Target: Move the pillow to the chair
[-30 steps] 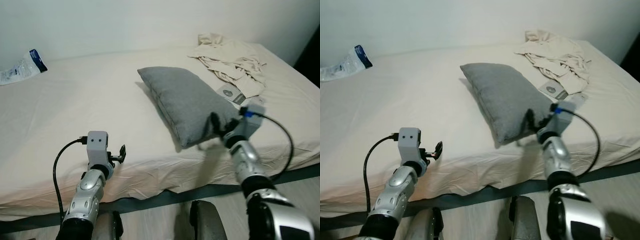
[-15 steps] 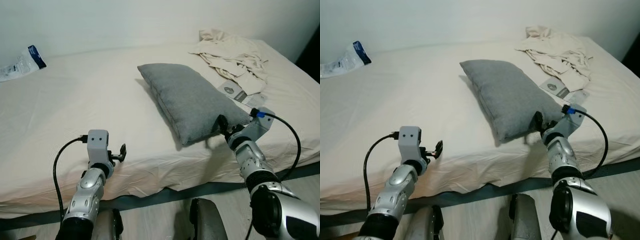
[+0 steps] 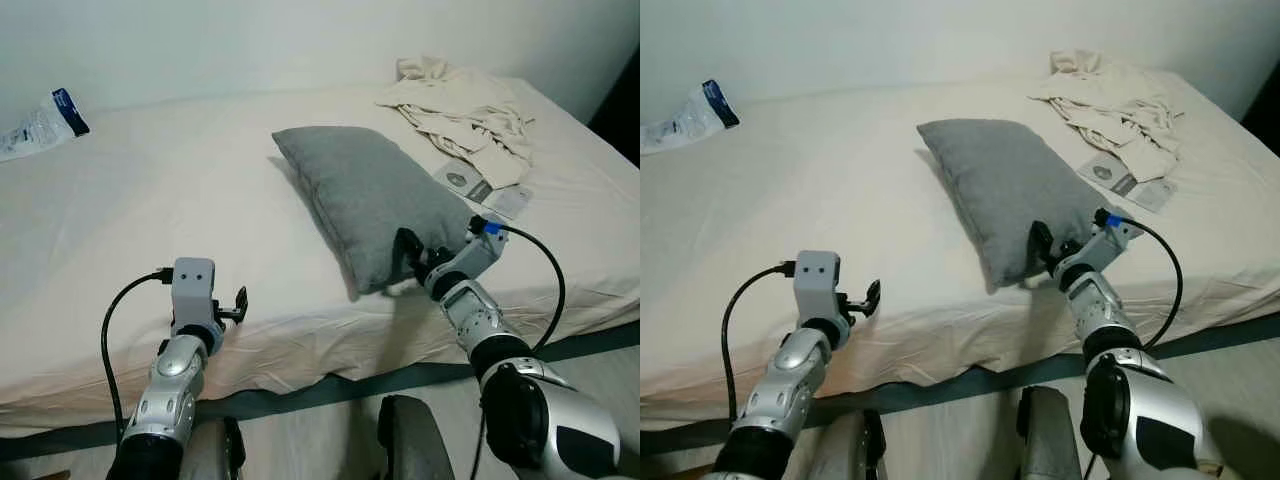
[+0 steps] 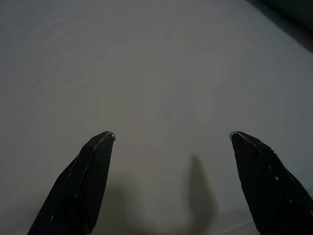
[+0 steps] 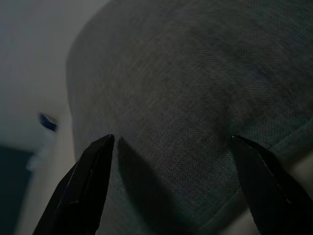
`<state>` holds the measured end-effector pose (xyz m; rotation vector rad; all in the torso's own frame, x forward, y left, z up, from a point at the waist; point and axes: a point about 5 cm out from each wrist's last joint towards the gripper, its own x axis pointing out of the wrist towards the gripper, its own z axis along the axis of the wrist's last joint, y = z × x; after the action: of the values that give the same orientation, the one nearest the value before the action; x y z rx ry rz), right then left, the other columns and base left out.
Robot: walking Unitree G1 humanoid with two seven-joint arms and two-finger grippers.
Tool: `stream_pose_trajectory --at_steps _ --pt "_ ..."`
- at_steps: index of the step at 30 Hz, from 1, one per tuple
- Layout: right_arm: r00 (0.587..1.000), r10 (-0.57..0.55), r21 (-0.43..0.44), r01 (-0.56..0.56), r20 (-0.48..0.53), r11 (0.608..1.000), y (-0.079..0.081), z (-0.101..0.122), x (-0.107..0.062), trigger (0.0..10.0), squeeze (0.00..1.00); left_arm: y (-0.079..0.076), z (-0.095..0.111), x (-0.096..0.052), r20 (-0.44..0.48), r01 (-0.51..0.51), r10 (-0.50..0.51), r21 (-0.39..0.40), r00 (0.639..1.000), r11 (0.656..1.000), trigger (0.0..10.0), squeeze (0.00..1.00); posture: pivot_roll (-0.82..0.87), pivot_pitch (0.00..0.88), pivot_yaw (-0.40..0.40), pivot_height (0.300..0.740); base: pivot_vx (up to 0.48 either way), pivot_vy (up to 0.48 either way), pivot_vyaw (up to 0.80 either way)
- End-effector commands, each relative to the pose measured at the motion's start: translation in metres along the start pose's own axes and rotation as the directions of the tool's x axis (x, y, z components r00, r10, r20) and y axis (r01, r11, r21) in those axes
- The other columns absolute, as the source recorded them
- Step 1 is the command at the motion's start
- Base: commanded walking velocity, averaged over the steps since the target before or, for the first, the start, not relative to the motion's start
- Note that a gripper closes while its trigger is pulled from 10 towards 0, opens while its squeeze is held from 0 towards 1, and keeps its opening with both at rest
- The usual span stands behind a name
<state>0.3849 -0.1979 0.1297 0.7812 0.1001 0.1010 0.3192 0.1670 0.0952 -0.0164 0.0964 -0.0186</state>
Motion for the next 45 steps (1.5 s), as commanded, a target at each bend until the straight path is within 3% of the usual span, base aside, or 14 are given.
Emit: stream_pose_trajectory --at_steps 1,8,9,12,21,27,31,35,40,45 --pt "0.999 0.012 0.106 -0.009 -0.032 0.994 0.004 -0.013 0.001 10.0 0.0 0.005 -0.003 -0.005 -0.016 0.004 -0.004 0.032 1.0 0.999 10.0 0.0 0.08 0.265 0.022 0.563 0.0 0.0 0.0" --pt "0.997 -0.082 0.157 0.08 0.007 0.984 -0.003 -0.013 -0.001 10.0 0.0 0.006 0.002 -0.011 -0.009 0.065 -0.065 0.089 0.998 0.994 10.0 0.0 0.12 0.298 0.03 0.563 0.0 0.0 0.0" --pt "0.988 -0.143 0.167 0.133 0.052 0.977 -0.014 -0.011 -0.005 10.0 0.0 0.005 0.005 -0.016 0.0 0.098 -0.098 0.095 0.995 0.991 10.0 0.0 0.13 0.317 0.031 0.563 0.0 0.0 0.0" --pt "0.978 -0.178 0.201 0.155 0.104 0.967 -0.025 -0.011 -0.013 10.0 0.0 0.004 0.007 -0.021 0.01 0.128 -0.129 0.093 0.992 0.987 10.0 0.0 0.12 0.33 0.03 0.563 0.0 0.0 0.0" --pt "0.976 -0.171 0.184 0.145 0.132 0.972 -0.037 -0.028 -0.026 10.0 0.0 0.006 0.008 -0.026 0.007 0.148 -0.15 0.101 0.989 0.984 10.0 0.0 0.11 0.334 0.031 0.563 0.0 0.0 0.0" --pt "0.97 -0.195 0.191 0.165 0.149 0.968 -0.039 -0.024 -0.026 10.0 0.0 0.011 0.013 -0.024 0.007 0.118 -0.12 0.116 0.993 0.986 10.0 0.0 0.12 0.338 0.035 0.563 0.0 0.0 0.0" --pt "0.961 -0.198 0.28 0.14 0.193 0.95 -0.032 -0.009 -0.018 10.0 0.0 0.021 0.015 -0.021 0.002 0.052 -0.053 0.145 0.999 0.988 10.0 0.0 0.14 0.341 0.037 0.563 0.0 0.0 0.0" --pt "0.957 -0.186 0.343 0.102 0.223 0.934 -0.024 0.001 -0.012 10.0 0.0 0.022 0.018 -0.021 0.006 0.047 -0.048 0.15 0.999 0.987 10.0 0.0 0.16 0.341 0.035 0.563 0.0 0.0 0.0" --pt "0.967 -0.111 0.34 0.027 0.23 0.94 -0.001 0.01 0.001 10.0 0.0 0.023 0.02 -0.02 0.009 0.036 -0.038 0.167 0.999 0.985 10.0 0.0 0.16 0.338 0.031 0.563 0.0 0.0 0.0" --pt "0.973 -0.113 0.304 0.048 0.201 0.952 0.01 0.01 0.007 10.0 0.0 0.023 0.022 -0.019 0.017 0.027 -0.031 0.19 0.999 0.981 10.0 0.0 0.16 0.338 0.031 0.563 0.0 0.0 0.0"
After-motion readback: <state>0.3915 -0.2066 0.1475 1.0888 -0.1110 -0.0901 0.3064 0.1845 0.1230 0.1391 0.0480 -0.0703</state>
